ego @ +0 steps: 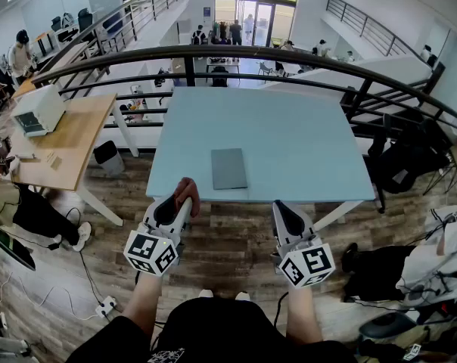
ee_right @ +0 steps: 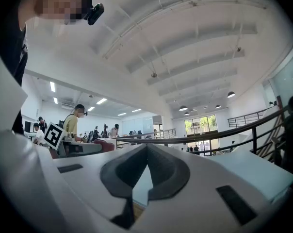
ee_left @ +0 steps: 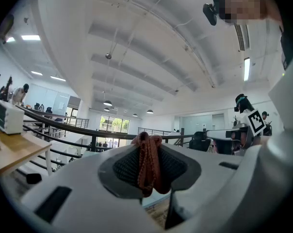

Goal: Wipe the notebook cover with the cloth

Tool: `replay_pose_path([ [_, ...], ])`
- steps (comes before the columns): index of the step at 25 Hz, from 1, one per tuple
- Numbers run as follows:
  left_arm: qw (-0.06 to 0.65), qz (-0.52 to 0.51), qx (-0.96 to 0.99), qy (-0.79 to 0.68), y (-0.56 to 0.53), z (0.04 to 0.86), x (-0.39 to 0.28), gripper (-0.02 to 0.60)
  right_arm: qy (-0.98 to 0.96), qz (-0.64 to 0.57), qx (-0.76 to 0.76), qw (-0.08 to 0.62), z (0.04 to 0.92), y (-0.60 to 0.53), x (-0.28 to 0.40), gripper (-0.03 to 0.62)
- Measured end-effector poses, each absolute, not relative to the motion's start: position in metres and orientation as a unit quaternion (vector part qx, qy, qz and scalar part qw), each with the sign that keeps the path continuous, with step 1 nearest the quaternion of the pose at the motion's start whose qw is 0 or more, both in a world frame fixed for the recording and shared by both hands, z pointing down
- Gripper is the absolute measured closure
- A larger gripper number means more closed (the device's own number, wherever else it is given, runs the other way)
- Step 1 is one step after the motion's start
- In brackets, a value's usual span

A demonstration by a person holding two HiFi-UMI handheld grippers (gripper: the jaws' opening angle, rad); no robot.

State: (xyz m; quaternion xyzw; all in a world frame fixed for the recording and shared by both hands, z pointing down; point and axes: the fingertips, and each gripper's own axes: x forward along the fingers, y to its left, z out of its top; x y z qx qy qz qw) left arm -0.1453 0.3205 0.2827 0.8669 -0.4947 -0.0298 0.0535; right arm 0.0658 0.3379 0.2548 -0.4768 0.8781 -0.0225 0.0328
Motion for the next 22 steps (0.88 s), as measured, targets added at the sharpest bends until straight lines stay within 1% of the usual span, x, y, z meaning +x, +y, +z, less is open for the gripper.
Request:
replay_pose_path([
  [5,0.035,-0.022,0.868,-0.495,0.312,0.274,-0.149,0.481,0.877,-0.016,-0.479,0.025,0.250,0.330,0.057,0.588],
  [22,0.047,-0.024,0.884,-0.465,0.299,0.292,-0.192,0.482,0.872,-0.052,-0.485,0.047,0.268,0.325,0.007,0.586],
])
